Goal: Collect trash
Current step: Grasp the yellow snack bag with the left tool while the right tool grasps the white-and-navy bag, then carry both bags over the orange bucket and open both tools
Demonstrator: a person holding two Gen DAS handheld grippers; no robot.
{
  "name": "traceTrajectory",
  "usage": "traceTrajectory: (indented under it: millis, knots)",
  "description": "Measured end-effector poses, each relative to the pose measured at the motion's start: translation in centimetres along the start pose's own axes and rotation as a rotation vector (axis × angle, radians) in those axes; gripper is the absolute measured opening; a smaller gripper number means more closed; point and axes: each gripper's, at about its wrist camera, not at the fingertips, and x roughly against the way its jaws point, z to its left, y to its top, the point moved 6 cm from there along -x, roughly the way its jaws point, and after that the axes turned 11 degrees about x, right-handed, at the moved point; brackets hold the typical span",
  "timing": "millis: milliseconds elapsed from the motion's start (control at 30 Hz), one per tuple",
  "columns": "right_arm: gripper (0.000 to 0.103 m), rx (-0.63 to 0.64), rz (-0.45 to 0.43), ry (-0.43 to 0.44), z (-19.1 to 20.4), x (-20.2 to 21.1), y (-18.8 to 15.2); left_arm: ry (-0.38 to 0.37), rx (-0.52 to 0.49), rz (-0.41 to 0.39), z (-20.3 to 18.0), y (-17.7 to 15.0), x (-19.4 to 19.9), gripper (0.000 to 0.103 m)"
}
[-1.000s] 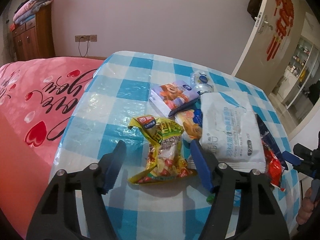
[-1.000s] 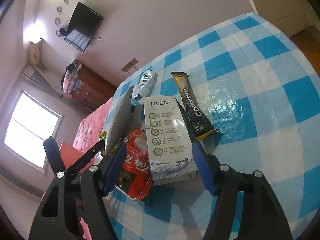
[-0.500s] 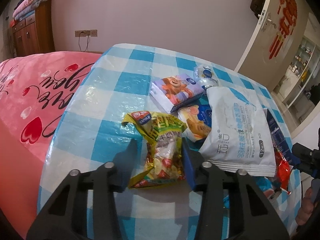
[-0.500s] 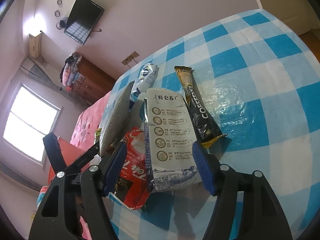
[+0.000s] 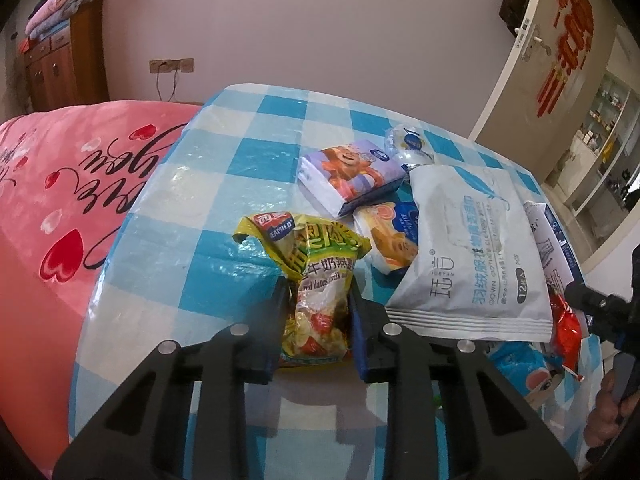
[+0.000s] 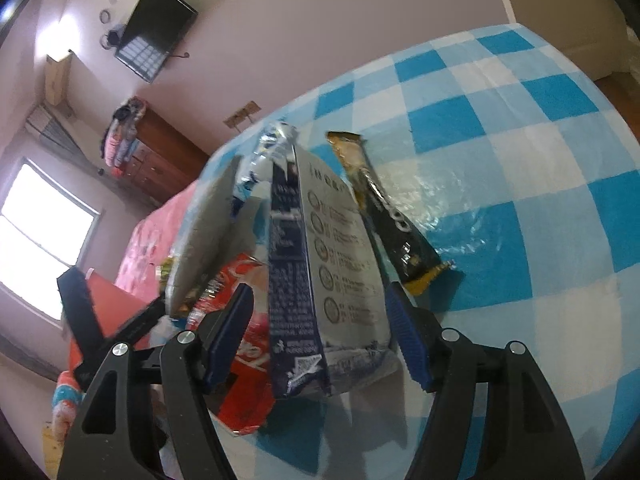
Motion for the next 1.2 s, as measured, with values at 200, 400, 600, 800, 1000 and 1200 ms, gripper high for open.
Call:
traceTrajectory:
  millis: [200,400,600,800,1000,1200]
  knots:
    - [0.068,0.021,0.003,-0.049,-0.1,-0.3,-0.5,-0.007,0.035,-0.006,1.0,-0.4,1.1,0.029]
    - [0.065,0.062,-0.009,-0.089,0.5,-0.6,-0.7,-0.026,0.054,-0.026,1.5,-0.7,3.0,0.029]
    - [0.057,0.077,-0.025,-0.119,0.7,-0.3,-1.1,-0.041,0.061,-0.04,1.7,-1.2,4.5,0.029]
    - [0.057,0.07,-0.05,-0.141,0.7,0.7,-1.9,-0.059,0.065,-0.042,1.8,-2.1,5.6,0.028]
    - [0.047,0.07,-0.074,-0.145,1.3,2.3,-2.5,-0.08,0.064,-0.044,1.6,-3.0,6.7,0.028]
    - [0.045,0.067,-0.065,-0.154,1.5,3.0,-4.0,-0.1,0.061,-0.043,1.2,-4.1,7.7,0.028]
